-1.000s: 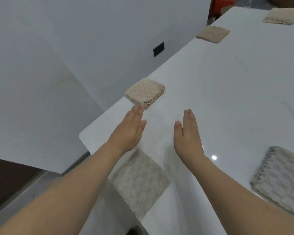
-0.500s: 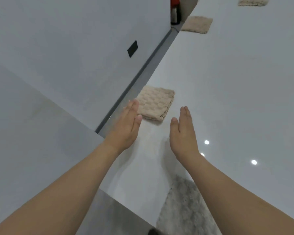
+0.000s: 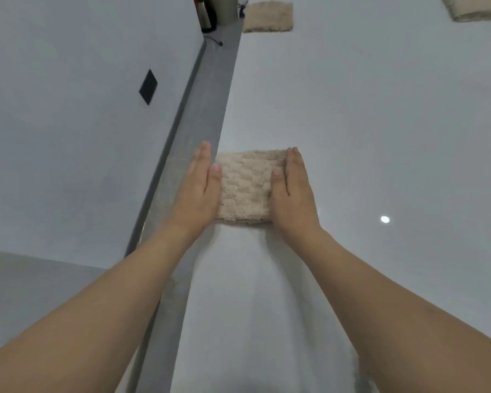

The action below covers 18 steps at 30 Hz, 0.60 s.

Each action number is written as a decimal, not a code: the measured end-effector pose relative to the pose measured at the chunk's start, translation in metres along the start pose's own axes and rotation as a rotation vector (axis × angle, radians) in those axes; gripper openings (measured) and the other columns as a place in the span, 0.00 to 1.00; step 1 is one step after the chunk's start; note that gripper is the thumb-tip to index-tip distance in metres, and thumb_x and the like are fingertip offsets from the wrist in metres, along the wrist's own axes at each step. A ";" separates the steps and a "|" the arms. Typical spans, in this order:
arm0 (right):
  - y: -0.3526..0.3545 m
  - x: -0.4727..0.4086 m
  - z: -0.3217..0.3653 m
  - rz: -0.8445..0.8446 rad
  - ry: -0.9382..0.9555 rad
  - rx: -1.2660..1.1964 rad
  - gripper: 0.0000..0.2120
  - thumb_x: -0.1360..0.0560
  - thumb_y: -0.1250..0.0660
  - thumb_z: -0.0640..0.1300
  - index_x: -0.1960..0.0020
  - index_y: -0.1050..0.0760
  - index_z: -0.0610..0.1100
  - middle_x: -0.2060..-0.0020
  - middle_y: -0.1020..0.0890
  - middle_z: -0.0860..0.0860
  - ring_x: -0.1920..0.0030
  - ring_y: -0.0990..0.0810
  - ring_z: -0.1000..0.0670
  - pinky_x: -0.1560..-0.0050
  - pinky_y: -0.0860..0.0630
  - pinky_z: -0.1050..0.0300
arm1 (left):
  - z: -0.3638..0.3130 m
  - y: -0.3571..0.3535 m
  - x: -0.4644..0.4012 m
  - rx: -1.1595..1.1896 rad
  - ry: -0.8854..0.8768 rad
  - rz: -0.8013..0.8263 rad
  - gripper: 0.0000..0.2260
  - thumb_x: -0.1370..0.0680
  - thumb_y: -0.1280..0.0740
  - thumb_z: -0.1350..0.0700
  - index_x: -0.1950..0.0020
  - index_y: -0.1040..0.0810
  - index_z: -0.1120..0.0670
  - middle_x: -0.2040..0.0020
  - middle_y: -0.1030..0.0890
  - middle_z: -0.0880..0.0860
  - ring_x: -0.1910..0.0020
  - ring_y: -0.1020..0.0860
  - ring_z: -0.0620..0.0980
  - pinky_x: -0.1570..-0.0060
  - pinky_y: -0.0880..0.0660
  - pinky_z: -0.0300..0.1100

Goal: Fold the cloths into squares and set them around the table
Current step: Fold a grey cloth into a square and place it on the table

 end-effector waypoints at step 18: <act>-0.021 -0.011 -0.016 -0.050 0.083 0.603 0.26 0.17 0.53 0.48 0.21 0.48 0.42 0.22 0.44 0.47 0.22 0.50 0.48 0.23 0.59 0.51 | 0.028 -0.049 -0.027 -0.059 -0.062 0.141 0.25 0.14 0.51 0.49 0.19 0.48 0.57 0.19 0.50 0.51 0.20 0.54 0.45 0.26 0.57 0.36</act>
Point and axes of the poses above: each hand's wrist, its own x-axis away from the middle knuckle, its own y-axis out of the back of the hand, z = x × y, the point moved 7 cm from there along -x, towards the middle knuckle
